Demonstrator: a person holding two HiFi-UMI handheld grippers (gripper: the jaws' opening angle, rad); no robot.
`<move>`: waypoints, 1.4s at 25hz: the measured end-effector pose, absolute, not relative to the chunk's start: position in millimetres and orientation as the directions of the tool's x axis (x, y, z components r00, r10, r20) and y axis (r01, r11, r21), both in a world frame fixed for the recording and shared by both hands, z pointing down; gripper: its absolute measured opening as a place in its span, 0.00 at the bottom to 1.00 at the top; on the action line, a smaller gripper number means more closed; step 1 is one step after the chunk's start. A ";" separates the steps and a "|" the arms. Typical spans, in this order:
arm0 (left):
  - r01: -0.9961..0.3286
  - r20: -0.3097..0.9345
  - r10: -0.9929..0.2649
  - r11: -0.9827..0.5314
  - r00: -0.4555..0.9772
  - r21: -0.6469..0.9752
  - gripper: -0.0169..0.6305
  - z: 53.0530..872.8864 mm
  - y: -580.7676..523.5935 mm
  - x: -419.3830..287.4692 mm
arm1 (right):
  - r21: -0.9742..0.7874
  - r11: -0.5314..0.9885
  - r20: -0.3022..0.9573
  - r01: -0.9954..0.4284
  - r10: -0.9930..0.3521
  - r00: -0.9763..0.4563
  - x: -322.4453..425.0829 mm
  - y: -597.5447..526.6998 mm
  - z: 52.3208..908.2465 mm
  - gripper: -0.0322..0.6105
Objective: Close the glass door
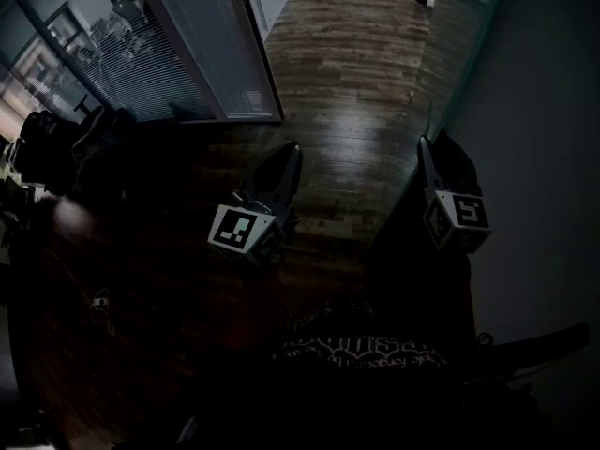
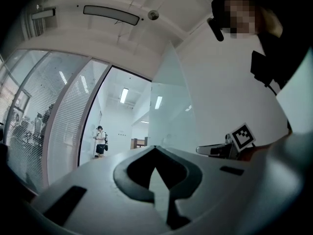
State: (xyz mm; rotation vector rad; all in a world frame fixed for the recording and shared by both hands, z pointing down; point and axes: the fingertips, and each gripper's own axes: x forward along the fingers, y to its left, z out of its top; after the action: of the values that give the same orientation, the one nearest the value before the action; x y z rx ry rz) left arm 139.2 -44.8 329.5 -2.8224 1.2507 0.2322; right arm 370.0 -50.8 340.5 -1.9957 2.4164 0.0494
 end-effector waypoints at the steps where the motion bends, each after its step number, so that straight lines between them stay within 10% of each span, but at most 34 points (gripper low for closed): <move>1: -0.743 -0.155 -0.736 -0.669 0.659 0.019 0.03 328.6 -44.4 138.6 | 0.022 0.198 -0.026 -0.980 -0.980 -0.199 368.1 -51.0 339.9 0.23; 35: -0.876 -0.164 -0.864 -0.482 0.476 -0.005 0.03 316.4 -96.0 33.8 | 0.063 0.405 0.014 -0.912 -0.914 -0.405 247.1 -130.0 338.0 0.23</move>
State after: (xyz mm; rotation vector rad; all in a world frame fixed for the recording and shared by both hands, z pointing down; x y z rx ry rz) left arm 33.8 -96.0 316.4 -2.6220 1.5504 0.2130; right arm 247.1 -130.0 338.0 -1.7375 2.6719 0.0725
